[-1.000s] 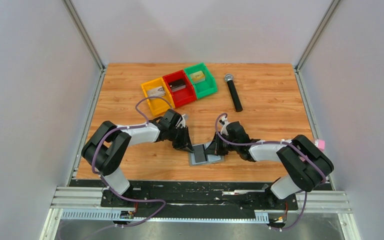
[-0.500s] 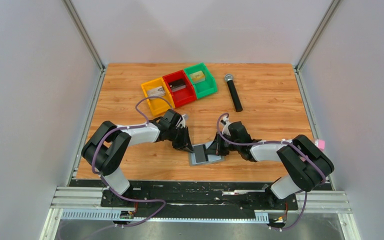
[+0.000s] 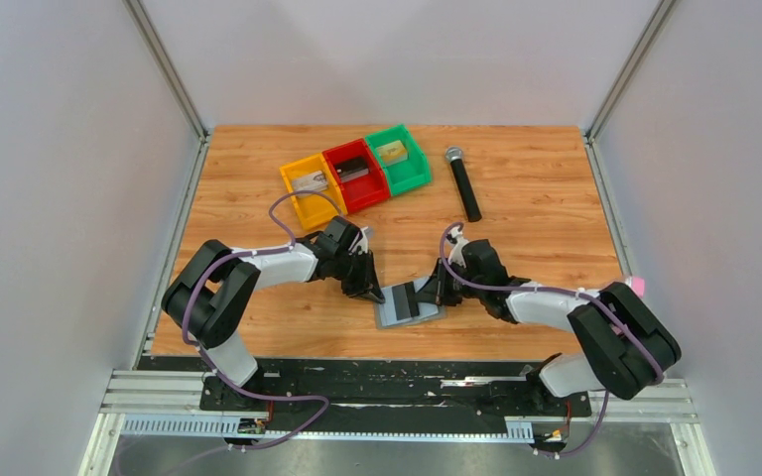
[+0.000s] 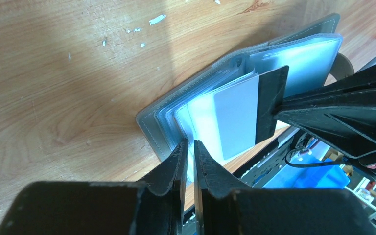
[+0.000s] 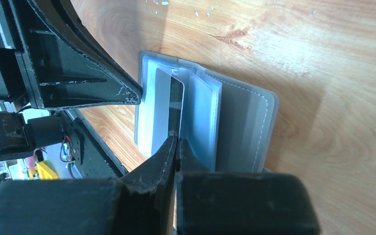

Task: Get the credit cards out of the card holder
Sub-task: Remove the credit card from the card holder, then place the credit card in the storage box.

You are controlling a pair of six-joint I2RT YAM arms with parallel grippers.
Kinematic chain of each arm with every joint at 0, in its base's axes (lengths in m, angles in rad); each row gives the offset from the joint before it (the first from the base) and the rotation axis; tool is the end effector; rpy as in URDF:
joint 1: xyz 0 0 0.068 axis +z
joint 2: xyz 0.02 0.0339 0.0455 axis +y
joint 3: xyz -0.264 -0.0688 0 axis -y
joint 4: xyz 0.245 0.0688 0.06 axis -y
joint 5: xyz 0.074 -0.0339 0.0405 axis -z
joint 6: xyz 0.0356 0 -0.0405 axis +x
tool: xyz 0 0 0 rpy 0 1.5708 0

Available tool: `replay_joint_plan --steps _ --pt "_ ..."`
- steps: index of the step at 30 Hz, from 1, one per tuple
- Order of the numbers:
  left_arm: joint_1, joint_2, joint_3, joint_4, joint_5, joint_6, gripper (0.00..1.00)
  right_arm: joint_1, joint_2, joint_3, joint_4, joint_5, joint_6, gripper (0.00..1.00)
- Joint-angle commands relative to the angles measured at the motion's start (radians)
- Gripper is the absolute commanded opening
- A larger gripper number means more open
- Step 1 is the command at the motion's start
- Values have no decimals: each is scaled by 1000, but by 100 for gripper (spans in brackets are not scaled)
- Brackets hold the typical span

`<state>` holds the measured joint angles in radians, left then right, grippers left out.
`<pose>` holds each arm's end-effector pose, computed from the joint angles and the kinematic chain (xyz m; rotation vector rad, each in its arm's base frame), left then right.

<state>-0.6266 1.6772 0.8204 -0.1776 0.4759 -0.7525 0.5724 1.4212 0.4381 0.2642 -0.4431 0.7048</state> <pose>0.2398 -0.1937 0.1393 0.0103 2.8530 -1.0304 0.1988 0.1462 0.1340 -0.0888 2.4889 1.1181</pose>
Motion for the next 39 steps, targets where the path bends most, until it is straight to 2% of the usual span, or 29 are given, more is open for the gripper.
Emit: replay_joint_plan --steps 1,18,20,26,32,39 --pt "-2 -11 10 -34 -48 32 18 -6 -46 -2 -43 43 -66 0" --pt "-1 -27 24 -37 -19 25 20 -6 -222 50 -244 200 -184 0" --pt "-2 -41 45 -44 12 17 23 -7 -247 63 -252 209 -222 0" --pt "-1 -119 138 -116 20 -22 40 14 -316 74 -235 204 -358 0" --pt "13 -180 217 -199 14 -116 53 114 -444 5 -102 263 -605 0" --pt "85 -298 133 -66 107 -339 62 198 -466 6 -71 379 -771 0"
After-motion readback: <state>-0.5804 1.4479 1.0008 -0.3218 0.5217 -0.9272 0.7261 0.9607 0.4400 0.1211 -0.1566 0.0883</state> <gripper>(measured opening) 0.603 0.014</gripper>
